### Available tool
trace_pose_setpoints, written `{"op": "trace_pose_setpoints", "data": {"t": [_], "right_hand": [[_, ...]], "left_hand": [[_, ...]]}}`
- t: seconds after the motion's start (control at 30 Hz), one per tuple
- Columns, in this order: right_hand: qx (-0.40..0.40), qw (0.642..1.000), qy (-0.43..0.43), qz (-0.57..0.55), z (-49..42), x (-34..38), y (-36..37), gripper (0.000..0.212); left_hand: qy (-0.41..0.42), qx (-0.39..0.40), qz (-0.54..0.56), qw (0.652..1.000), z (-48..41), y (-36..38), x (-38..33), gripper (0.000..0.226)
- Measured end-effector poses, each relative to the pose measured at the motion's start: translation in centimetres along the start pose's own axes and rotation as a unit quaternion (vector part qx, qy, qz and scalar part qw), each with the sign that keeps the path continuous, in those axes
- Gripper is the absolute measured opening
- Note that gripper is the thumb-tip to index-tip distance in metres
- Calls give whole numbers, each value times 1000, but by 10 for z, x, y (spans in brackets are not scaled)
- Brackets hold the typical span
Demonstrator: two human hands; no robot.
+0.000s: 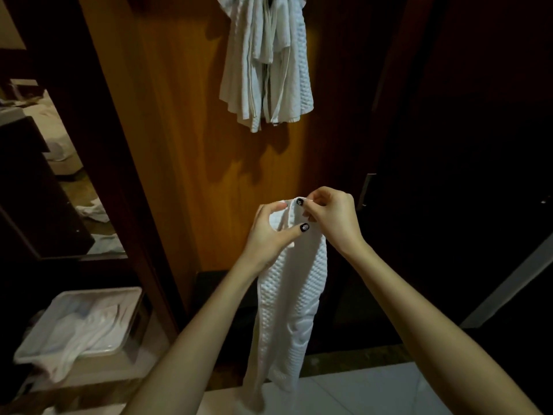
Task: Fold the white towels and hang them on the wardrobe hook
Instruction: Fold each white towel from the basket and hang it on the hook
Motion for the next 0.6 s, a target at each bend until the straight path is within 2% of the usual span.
{"op": "trace_pose_setpoints", "data": {"t": [0.17,0.27,0.4,0.6], "right_hand": [[-31,999,-3,-36,5,-6,-12,14],[-49,998,-2,-26,7,-13,-22,13],[-41,999,-21,-23,11,-13,-24,14],[-51,998,-24,-13,15,-12,-30,15]], "left_hand": [[32,-10,14,999,-5,-5,-4,25],[24,-35,78,996,-9,-24,2,14],[14,-59,97,993,-10,-39,8,14],[54,-1,44,998,-8,-33,-6,19]]}}
Point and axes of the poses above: each hand's wrist, its own z-axis away from the middle knuckle, its own y-axis out of the palm, x = y × z, the point moved 9 cm from there along -z, towards the middle knuckle, and after that the axes turned 10 degrees about -y, right-handed, at the moved point
